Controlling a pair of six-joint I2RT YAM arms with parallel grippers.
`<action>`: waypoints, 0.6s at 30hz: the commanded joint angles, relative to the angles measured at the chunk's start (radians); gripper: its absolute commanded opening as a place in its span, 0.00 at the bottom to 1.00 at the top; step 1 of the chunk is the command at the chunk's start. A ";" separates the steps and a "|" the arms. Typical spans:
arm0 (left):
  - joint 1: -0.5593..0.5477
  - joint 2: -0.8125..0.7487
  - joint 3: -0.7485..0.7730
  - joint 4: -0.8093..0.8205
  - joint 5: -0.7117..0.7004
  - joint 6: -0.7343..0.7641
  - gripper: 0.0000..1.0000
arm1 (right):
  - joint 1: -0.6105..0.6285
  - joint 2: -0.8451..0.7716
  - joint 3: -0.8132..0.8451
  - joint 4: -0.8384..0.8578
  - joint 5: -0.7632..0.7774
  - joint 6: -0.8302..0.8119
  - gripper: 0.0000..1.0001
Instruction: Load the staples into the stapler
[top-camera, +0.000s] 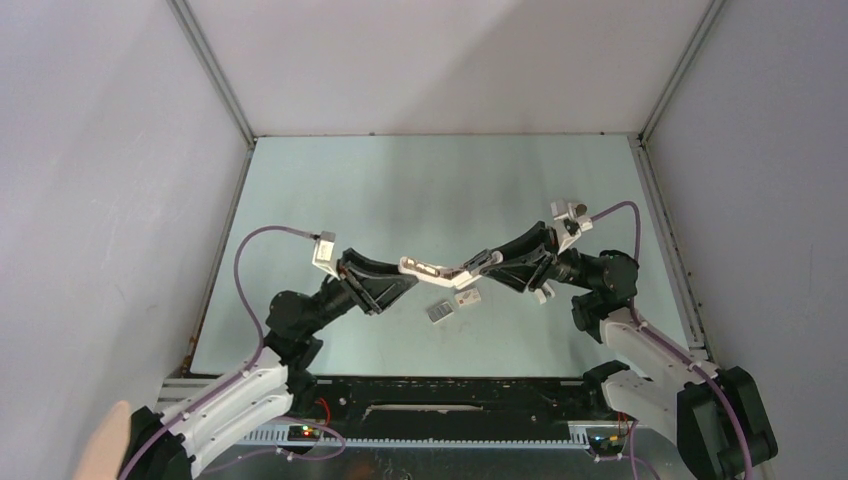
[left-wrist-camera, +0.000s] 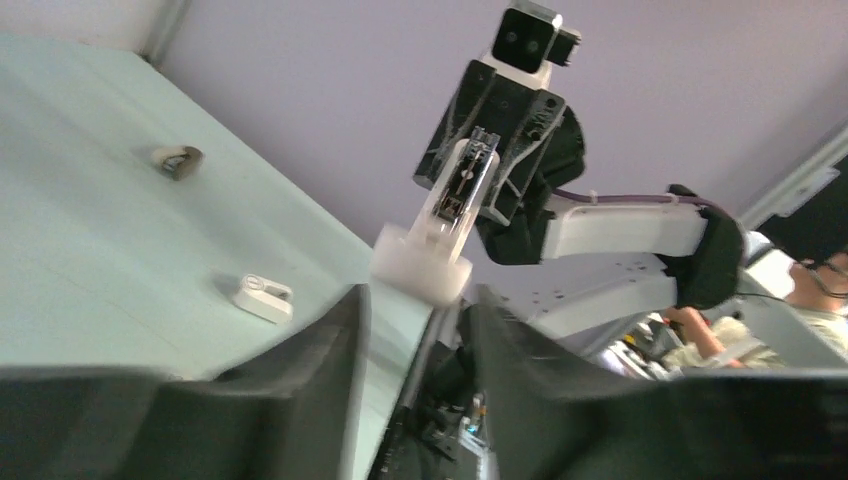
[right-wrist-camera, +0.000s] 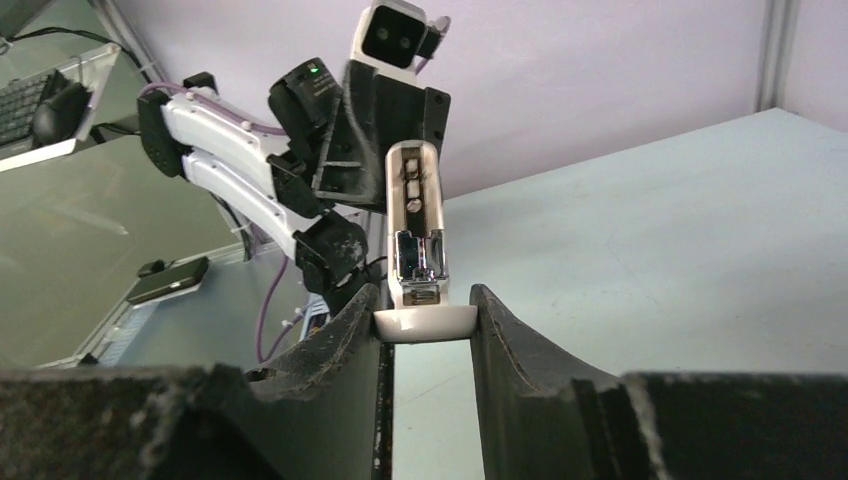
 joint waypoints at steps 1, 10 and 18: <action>0.017 -0.058 0.066 -0.096 -0.072 0.047 0.61 | -0.013 0.006 0.014 0.072 0.059 -0.074 0.00; 0.017 -0.146 0.401 -0.846 -0.160 0.476 0.89 | -0.005 0.034 0.030 0.011 0.005 -0.147 0.00; 0.006 0.064 0.682 -1.128 0.006 0.692 0.90 | 0.056 0.073 0.037 0.011 -0.005 -0.232 0.00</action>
